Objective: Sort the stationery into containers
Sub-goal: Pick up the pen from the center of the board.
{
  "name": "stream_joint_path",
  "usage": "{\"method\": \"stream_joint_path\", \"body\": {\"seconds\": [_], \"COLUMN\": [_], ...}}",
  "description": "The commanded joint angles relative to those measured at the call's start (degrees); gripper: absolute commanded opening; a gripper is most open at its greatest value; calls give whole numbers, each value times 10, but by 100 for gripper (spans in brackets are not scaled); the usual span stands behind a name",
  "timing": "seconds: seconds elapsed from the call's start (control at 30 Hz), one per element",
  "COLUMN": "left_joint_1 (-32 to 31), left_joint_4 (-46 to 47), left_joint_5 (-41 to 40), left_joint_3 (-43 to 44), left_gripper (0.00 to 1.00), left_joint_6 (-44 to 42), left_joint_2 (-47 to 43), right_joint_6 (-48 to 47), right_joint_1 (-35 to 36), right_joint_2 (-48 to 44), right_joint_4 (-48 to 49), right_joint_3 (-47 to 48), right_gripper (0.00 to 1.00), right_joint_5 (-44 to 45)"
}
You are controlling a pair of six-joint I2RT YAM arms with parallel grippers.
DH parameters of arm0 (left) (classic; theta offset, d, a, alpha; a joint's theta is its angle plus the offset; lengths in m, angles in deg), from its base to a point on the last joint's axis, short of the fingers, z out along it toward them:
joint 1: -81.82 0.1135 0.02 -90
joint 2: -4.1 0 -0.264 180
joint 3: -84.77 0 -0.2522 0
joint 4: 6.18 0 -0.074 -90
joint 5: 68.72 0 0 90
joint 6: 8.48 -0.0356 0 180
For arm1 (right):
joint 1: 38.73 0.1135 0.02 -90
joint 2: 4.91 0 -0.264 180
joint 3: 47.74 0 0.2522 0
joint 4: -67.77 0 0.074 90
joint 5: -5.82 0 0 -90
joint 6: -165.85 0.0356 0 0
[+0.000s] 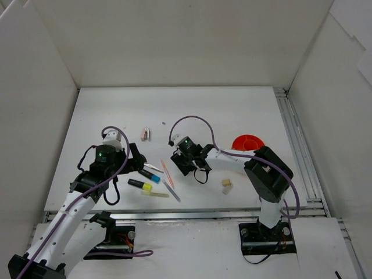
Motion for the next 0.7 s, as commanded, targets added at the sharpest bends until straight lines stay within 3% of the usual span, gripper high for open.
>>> {"method": "stream_joint_path", "body": {"seconds": [0.0, 0.1, 0.37, 0.47, 0.67], "left_joint_1": [4, 4, 4, 4, 4], "left_joint_4": [29, 29, 25, 21, 30], "left_joint_5": [6, 1, -11, -16, -23], "left_joint_3": [2, 1, 6, 11, 12], "left_gripper": [99, 100, 99, 100, 100], "left_joint_6": [-10, -12, -11, -7, 10], "left_joint_2": [-2, -4, -10, -8, -6], "right_joint_6": [13, 9, -83, -140, -393], "right_joint_1": [1, 1, 7, 8, 4], "right_joint_2": [-10, -16, -86, -129, -177], "right_joint_4": [1, -15, -42, -47, -48], "right_joint_3": [4, 3, 42, 64, 109], "right_gripper": [44, 26, 0, 0, 0], "right_joint_5": [0, -2, -35, -27, 67]}}
